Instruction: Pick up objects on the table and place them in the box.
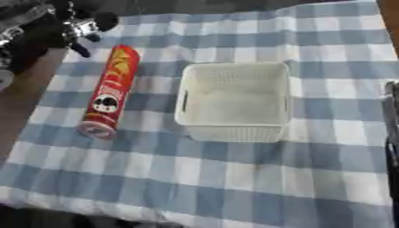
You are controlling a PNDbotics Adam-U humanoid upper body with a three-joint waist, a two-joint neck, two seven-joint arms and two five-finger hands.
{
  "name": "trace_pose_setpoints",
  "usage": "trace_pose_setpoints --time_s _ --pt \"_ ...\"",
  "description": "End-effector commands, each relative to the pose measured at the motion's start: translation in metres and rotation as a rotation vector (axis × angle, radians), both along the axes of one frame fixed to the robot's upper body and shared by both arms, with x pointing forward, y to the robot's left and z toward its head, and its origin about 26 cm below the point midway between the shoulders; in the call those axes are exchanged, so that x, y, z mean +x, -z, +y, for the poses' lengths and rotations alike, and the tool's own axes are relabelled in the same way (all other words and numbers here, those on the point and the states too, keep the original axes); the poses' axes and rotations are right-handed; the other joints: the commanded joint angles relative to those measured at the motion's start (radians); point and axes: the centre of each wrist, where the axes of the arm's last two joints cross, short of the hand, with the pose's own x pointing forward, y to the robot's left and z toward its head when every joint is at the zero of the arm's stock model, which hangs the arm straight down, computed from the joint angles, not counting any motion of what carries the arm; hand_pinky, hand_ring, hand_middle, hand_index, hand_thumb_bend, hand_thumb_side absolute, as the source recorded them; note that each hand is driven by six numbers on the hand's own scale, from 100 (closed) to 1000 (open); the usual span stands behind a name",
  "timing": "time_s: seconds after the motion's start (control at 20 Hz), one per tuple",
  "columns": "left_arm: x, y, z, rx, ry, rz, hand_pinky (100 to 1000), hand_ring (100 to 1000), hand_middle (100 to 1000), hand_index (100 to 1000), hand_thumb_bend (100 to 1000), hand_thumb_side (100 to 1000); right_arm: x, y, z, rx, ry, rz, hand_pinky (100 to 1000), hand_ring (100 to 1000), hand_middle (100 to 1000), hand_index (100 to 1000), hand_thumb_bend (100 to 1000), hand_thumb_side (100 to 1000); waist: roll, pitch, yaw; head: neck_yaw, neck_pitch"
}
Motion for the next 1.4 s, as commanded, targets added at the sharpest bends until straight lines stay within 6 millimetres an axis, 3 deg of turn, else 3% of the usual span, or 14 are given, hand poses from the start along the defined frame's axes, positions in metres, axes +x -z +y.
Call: trace_pose_setpoints --time_s 0.05,0.4,0.7,1.1,1.4 --pt "-0.003 -0.003 0.004 0.037 -0.046 0.085 601 773 843 946 692 569 0.0 -0.004 -0.003 -0.03 0.009 -0.009 490 653 683 697 100 1000 0.001 -0.021 0.005 0.0 -0.004" --pt "-0.001 0.014 0.007 0.093 -0.083 0.235 624 791 865 961 737 558 0.001 0.0 -0.003 -0.048 0.004 0.005 490 652 682 696 100 987 0.016 -0.035 -0.003 -0.002 -0.004" --pt "0.007 0.029 0.037 0.148 -0.161 0.315 646 806 882 970 736 557 0.001 0.001 -0.005 -0.067 0.004 0.011 489 656 682 696 100 986 0.031 -0.039 -0.013 0.004 -0.004" --pt "0.023 0.032 0.065 0.188 -0.218 0.294 658 815 891 974 745 543 0.002 0.002 -0.005 -0.077 0.005 0.017 489 655 681 695 100 986 0.033 -0.038 -0.022 0.008 -0.004" --pt "0.039 0.033 0.068 0.284 -0.217 0.262 679 821 901 980 903 395 0.003 0.004 -0.005 -0.092 0.006 0.025 489 655 681 695 100 986 0.045 -0.047 -0.029 0.012 -0.004"
